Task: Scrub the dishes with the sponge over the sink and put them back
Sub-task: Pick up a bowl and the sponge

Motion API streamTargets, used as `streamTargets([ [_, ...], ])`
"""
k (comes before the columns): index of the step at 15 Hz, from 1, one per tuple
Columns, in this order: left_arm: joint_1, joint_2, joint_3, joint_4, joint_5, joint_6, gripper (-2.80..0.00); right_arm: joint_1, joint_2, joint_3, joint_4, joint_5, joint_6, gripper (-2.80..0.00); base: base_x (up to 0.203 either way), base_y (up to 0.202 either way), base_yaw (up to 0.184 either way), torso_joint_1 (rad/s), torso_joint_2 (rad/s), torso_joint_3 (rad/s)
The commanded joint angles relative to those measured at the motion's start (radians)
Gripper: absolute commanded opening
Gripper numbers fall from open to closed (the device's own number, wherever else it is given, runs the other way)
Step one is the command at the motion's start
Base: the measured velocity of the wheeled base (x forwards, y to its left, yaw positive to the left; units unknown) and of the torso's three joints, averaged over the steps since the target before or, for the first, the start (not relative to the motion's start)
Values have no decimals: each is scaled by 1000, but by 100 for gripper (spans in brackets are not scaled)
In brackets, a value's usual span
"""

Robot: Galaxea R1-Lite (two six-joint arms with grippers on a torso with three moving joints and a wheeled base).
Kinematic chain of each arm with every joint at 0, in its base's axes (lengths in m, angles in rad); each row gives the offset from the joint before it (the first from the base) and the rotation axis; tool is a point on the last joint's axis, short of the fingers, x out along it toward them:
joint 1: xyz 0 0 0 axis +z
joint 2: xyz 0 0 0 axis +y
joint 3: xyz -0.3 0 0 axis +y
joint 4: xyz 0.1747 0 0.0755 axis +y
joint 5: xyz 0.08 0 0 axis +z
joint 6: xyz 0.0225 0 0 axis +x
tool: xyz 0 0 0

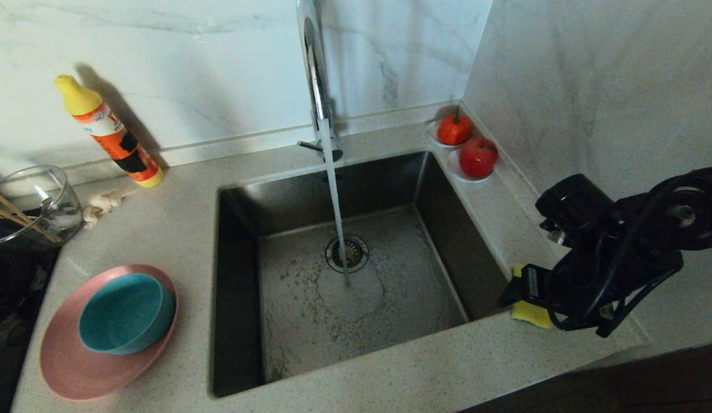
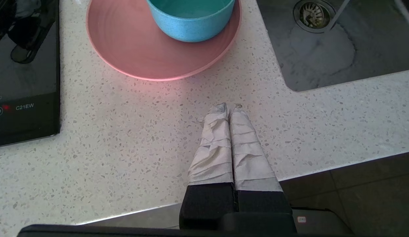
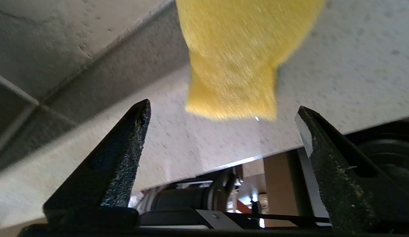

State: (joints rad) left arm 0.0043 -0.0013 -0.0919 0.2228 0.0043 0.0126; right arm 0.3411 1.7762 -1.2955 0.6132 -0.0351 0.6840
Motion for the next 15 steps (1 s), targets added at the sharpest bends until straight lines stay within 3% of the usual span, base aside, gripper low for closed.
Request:
streamTargets([
  [1, 0, 0, 0, 1, 0, 0, -280, -1, 32, -15, -1, 0, 7, 0, 0, 0, 0, 0, 0, 0],
  [15, 0, 1, 0, 1, 0, 0, -280, -9, 81, -128, -12, -5, -4, 0, 0, 0, 0, 0, 0, 0],
])
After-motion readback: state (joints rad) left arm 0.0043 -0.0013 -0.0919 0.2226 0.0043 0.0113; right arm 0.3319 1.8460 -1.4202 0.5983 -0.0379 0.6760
